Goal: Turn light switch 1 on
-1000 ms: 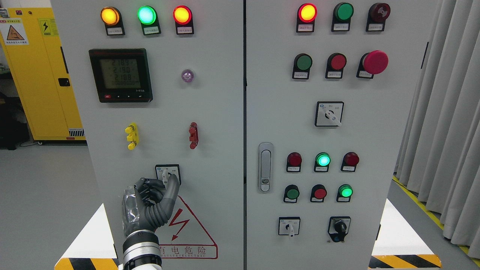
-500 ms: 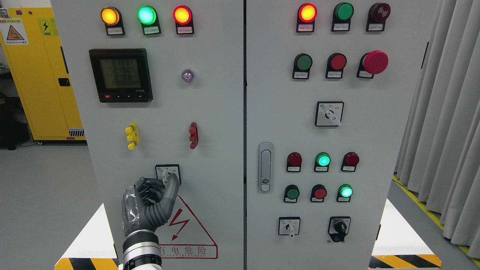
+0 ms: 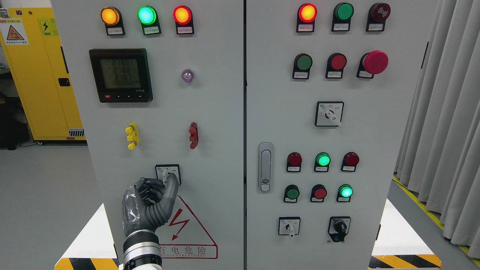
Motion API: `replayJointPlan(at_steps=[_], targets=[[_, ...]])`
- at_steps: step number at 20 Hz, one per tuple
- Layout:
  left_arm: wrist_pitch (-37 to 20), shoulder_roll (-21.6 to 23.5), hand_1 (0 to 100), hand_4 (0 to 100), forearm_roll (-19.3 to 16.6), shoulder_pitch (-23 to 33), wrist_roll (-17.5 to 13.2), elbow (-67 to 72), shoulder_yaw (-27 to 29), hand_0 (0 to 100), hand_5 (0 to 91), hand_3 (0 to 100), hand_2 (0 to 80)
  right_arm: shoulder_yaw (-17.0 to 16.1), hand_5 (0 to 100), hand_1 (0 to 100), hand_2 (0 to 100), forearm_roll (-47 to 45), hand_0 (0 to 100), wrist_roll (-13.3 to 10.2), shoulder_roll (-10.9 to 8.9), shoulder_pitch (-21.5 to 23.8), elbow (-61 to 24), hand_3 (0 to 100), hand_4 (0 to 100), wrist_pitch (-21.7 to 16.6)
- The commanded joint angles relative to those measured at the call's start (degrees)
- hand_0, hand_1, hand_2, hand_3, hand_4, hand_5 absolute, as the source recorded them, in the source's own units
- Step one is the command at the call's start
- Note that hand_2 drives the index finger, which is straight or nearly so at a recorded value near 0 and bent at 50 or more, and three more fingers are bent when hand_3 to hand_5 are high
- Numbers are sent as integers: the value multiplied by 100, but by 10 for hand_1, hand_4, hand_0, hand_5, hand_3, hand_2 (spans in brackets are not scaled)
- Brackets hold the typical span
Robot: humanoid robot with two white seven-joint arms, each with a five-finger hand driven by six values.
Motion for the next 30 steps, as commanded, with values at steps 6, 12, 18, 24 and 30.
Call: replayJointPlan(at_steps=[6, 12, 18, 24, 30], targets=[[-11, 0, 587, 907, 0, -9, -3, 41, -8, 421, 843, 932, 644, 0, 0, 500, 40, -167, 0, -4, 0, 1, 0, 0, 0, 4], [-11, -9, 577, 907, 9, -35, -3, 41, -8, 465, 846, 933, 643, 0, 0, 500, 40, -167, 0, -4, 0, 1, 0, 0, 0, 4], [-11, -9, 571, 907, 0, -35, -3, 41, -8, 505, 848, 932, 642, 0, 0, 500, 40, -167, 0, -4, 0, 1, 0, 0, 0, 4], [-19, -9, 566, 906, 0, -35, -3, 41, -8, 534, 849, 931, 641, 0, 0, 500, 40, -167, 0, 5, 0, 1, 0, 0, 0, 4], [-19, -9, 548, 904, 9, -35, -3, 41, -8, 564, 851, 929, 640, 0, 0, 500, 40, -167, 0, 5, 0, 1, 0, 0, 0, 4]])
